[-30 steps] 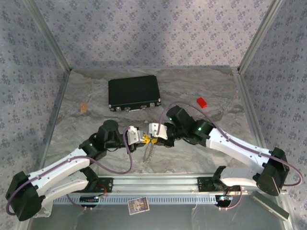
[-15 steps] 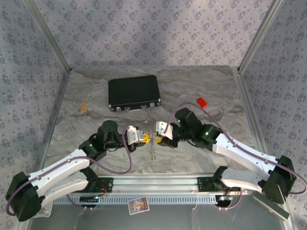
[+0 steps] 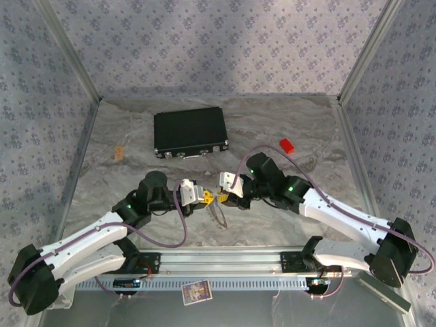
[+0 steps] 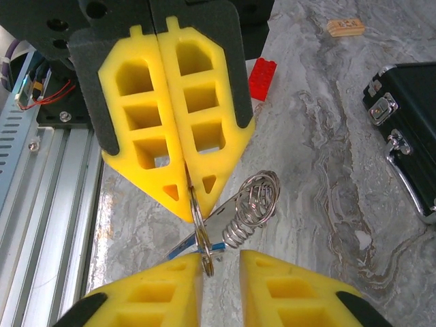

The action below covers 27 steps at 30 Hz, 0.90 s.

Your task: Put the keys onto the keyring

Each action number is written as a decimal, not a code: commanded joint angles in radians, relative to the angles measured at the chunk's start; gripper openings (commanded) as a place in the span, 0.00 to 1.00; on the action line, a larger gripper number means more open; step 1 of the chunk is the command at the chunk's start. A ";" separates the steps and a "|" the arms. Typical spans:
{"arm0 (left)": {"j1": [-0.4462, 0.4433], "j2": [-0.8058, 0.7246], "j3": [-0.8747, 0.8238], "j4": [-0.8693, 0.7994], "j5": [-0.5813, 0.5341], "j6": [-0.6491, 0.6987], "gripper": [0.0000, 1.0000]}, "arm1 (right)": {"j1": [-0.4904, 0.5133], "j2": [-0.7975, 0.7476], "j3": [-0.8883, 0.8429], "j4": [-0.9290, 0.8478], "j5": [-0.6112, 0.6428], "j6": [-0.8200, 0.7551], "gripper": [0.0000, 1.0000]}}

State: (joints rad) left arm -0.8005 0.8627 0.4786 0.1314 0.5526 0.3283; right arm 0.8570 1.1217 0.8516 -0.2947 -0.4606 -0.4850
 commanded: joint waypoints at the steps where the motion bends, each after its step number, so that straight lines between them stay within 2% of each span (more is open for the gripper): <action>1: -0.006 -0.022 -0.005 0.054 0.030 -0.002 0.00 | -0.002 0.004 0.010 0.004 -0.017 0.013 0.16; 7: -0.006 -0.025 -0.005 0.055 0.030 -0.001 0.00 | -0.003 0.004 0.018 -0.025 -0.002 -0.003 0.07; 12: -0.005 -0.023 -0.003 0.060 0.041 -0.001 0.00 | -0.004 0.013 0.018 -0.025 -0.009 -0.006 0.03; 23: -0.006 -0.019 -0.002 0.086 0.048 0.000 0.00 | -0.009 0.027 0.008 0.009 -0.039 0.006 0.07; 27: -0.006 -0.019 -0.007 0.089 0.048 -0.003 0.00 | -0.017 0.002 -0.005 0.017 -0.035 0.015 0.15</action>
State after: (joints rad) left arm -0.8009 0.8581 0.4759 0.1612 0.5617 0.3283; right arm 0.8478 1.1496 0.8513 -0.2928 -0.4808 -0.4816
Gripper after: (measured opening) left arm 0.046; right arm 0.138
